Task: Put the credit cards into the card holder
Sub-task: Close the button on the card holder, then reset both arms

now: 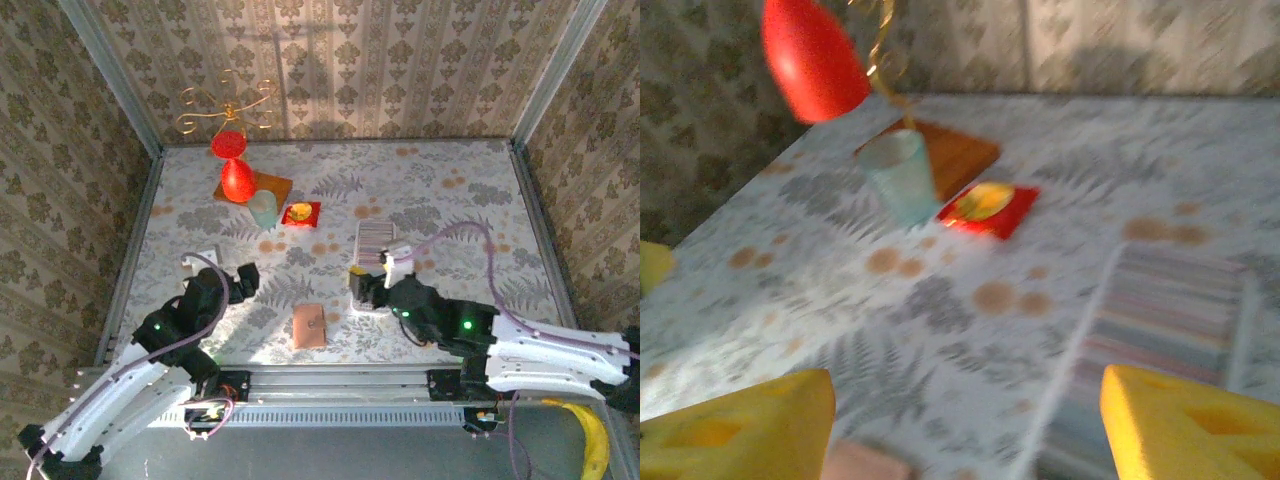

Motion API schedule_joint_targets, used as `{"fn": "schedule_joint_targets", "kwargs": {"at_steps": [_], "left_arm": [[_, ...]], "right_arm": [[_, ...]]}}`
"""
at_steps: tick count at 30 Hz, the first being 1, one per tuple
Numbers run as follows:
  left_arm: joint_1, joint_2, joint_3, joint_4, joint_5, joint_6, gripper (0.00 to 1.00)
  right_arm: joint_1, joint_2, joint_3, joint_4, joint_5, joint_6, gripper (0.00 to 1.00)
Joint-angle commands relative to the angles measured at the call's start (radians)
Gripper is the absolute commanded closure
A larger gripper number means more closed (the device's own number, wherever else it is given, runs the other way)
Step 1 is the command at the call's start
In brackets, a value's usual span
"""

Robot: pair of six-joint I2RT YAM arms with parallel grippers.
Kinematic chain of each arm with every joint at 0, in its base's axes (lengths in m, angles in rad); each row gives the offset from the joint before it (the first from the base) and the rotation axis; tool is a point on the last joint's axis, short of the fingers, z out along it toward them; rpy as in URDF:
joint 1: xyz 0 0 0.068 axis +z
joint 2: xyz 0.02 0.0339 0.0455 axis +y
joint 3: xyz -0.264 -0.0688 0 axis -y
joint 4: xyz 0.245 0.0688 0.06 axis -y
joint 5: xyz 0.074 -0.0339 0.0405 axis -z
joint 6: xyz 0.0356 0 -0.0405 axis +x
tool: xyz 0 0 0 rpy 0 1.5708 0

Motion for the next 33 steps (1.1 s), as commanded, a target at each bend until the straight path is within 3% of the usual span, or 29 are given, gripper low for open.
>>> {"fn": "schedule_joint_targets", "kwargs": {"at_steps": [1,4,6,12,14,16,20,24,29,33], "left_arm": [[0.097,0.027,-0.008,0.128,-0.076,0.146,0.0],[0.173,0.043,-0.048,0.239,-0.168,0.2,0.0],[0.212,0.04,-0.102,0.369,-0.167,0.278,0.0],[0.348,0.04,-0.249,0.648,-0.231,0.407,0.0],[0.394,0.039,-0.311,0.772,-0.191,0.46,0.0],[0.443,0.042,-0.381,0.911,-0.057,0.546,0.0],[0.511,0.105,-0.415,1.007,-0.021,0.539,0.0],[0.532,0.254,-0.399,1.077,0.064,0.607,0.0],[0.59,0.495,-0.379,1.223,0.092,0.563,0.0],[0.621,0.608,-0.297,1.195,0.123,0.55,0.0]], "right_arm": [[-0.066,-0.131,-0.101,0.2,0.135,-0.255,0.26],[-0.157,-0.242,-0.185,0.281,0.14,-0.368,0.21],[-0.235,-0.284,-0.224,0.305,0.14,-0.425,0.16],[-0.511,-0.288,-0.32,0.374,0.036,-0.488,0.04],[-0.601,-0.273,-0.371,0.447,-0.021,-0.508,0.03],[-0.691,-0.253,-0.409,0.498,-0.073,-0.491,0.02],[-0.839,-0.149,-0.443,0.547,-0.194,-0.415,0.01],[-0.89,0.024,-0.45,0.622,-0.249,-0.41,0.01],[-0.91,0.176,-0.438,0.704,-0.282,-0.421,0.0],[-0.956,0.241,-0.443,0.809,-0.33,-0.446,0.0]]}}
